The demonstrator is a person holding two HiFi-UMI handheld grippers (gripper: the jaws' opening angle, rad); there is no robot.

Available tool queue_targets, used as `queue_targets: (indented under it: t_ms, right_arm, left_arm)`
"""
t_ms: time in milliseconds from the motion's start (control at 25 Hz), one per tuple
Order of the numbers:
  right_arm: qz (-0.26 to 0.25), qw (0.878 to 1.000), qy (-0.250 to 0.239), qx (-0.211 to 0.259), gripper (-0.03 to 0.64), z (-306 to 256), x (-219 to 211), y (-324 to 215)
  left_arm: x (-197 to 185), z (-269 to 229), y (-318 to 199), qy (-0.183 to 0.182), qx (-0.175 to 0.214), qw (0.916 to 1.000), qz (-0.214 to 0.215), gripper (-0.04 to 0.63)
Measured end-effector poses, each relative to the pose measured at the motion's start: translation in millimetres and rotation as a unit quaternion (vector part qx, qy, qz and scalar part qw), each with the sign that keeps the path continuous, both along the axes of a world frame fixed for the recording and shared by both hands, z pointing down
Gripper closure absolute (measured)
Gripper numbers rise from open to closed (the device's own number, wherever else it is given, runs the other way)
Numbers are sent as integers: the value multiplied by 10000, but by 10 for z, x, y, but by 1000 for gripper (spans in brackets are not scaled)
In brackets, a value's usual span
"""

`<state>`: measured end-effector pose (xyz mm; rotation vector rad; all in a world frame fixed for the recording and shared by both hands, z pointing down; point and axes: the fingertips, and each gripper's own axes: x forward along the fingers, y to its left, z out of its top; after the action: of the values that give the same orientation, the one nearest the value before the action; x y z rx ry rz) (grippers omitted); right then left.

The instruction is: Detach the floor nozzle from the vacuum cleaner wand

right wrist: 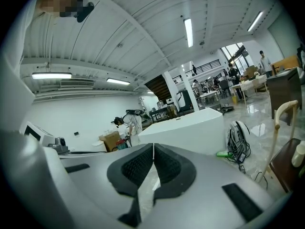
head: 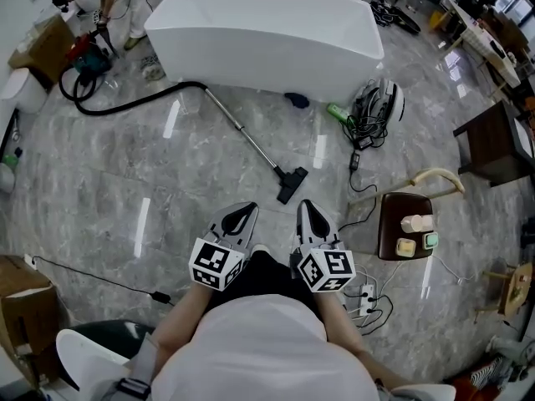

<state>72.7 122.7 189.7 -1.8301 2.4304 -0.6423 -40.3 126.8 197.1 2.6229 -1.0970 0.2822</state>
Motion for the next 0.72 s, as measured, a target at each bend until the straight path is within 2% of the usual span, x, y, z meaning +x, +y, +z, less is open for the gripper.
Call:
queue_targets:
  t_ms: [400, 720]
  right_arm:
    - [33, 9999, -102, -67, 600, 103, 128, -87]
    - [266, 9990, -243, -282, 600, 183, 192, -140]
  left_arm:
    - [84, 80, -42, 137, -56, 9998, -110, 584]
    - [129, 48, -209, 247, -150, 9995, -83, 584]
